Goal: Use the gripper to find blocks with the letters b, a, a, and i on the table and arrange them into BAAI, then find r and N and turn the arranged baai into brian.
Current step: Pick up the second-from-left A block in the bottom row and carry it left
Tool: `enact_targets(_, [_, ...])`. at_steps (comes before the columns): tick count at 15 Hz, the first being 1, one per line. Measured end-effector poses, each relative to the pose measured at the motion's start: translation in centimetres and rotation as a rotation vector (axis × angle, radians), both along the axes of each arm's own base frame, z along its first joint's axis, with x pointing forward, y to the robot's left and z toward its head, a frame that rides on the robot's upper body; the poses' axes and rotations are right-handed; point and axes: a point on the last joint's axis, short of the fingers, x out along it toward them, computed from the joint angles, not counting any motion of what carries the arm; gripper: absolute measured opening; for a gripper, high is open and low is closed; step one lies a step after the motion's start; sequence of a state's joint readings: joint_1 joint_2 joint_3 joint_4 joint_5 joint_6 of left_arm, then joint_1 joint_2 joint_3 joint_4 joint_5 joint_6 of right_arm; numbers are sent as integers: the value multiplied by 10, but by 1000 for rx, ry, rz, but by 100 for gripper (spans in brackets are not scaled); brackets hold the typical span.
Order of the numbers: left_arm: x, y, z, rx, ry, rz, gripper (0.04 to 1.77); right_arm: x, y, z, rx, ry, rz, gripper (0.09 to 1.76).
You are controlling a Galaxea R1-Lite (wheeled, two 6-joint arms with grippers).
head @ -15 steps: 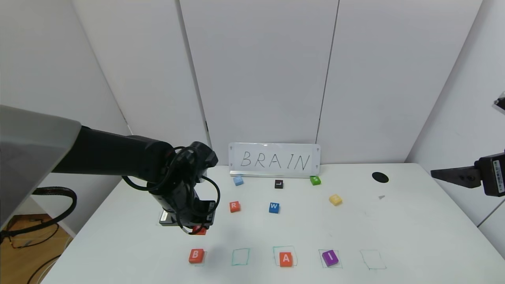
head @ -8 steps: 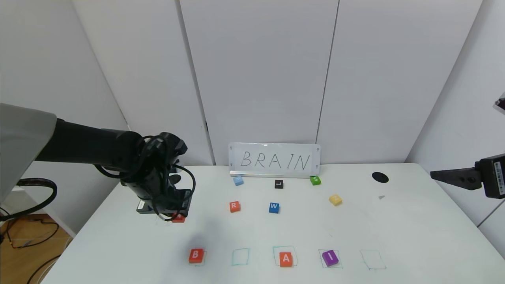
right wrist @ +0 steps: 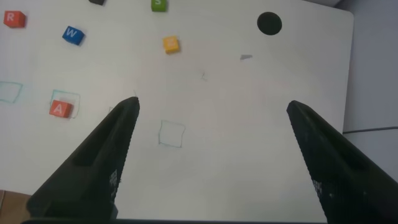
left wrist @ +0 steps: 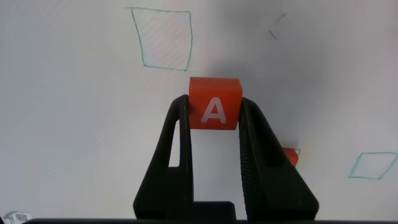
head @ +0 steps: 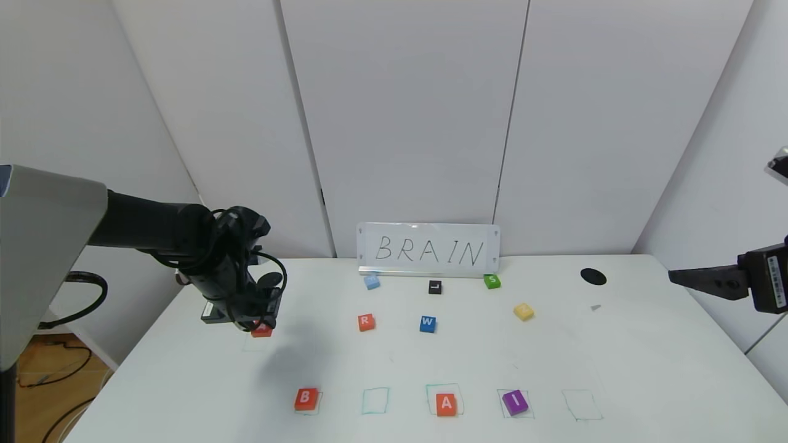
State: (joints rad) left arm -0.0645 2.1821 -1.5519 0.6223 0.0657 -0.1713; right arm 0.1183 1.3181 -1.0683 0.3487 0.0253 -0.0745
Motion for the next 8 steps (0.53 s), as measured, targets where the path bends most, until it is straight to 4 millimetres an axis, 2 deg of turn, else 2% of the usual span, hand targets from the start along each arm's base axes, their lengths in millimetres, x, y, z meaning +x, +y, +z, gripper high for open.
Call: enact_targets(8, [25, 32, -29, 23, 37, 11, 49, -1, 6, -4, -3, 14, 27, 171])
